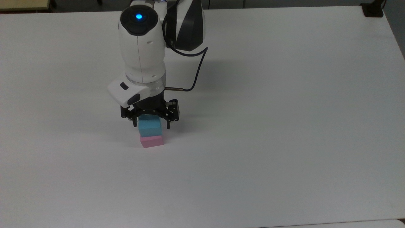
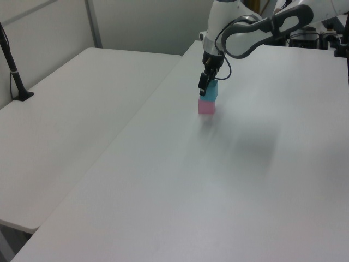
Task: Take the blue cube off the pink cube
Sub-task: 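Close the gripper around the light-blue cube, then lift the light-blue cube off the pink cube and lower it beside it, then open the gripper and raise it away from the light-blue cube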
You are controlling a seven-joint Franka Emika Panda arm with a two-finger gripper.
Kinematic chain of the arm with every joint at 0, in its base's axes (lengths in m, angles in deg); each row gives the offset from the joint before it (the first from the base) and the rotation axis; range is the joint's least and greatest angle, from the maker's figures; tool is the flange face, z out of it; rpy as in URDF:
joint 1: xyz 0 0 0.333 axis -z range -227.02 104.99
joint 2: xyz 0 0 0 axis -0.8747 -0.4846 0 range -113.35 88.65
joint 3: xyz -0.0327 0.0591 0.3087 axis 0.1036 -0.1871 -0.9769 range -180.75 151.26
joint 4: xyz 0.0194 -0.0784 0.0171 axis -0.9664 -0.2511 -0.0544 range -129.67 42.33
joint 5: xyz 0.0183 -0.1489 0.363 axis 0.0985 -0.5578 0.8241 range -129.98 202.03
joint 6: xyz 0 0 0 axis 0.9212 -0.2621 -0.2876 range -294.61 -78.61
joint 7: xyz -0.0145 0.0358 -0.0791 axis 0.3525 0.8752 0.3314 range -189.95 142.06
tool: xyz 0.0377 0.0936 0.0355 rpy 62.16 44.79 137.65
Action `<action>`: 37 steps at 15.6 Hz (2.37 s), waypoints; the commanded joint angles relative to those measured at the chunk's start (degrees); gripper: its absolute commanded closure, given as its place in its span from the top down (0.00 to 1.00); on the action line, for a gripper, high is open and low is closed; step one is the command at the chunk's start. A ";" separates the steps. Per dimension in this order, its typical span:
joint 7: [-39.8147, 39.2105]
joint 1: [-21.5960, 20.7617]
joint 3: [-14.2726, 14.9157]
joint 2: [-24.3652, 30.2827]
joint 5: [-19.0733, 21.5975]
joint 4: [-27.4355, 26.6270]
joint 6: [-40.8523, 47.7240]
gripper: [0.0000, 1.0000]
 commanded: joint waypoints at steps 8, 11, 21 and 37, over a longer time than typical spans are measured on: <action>-3.54 -1.05 0.56 5.57 0.51 0.89 3.46 0.44; -2.93 -2.01 0.56 7.68 1.56 0.80 6.18 0.44; 7.86 -10.88 -0.23 10.24 7.20 -5.88 9.46 0.40; 22.56 -19.51 -0.14 1.35 3.15 -7.38 -0.58 1.00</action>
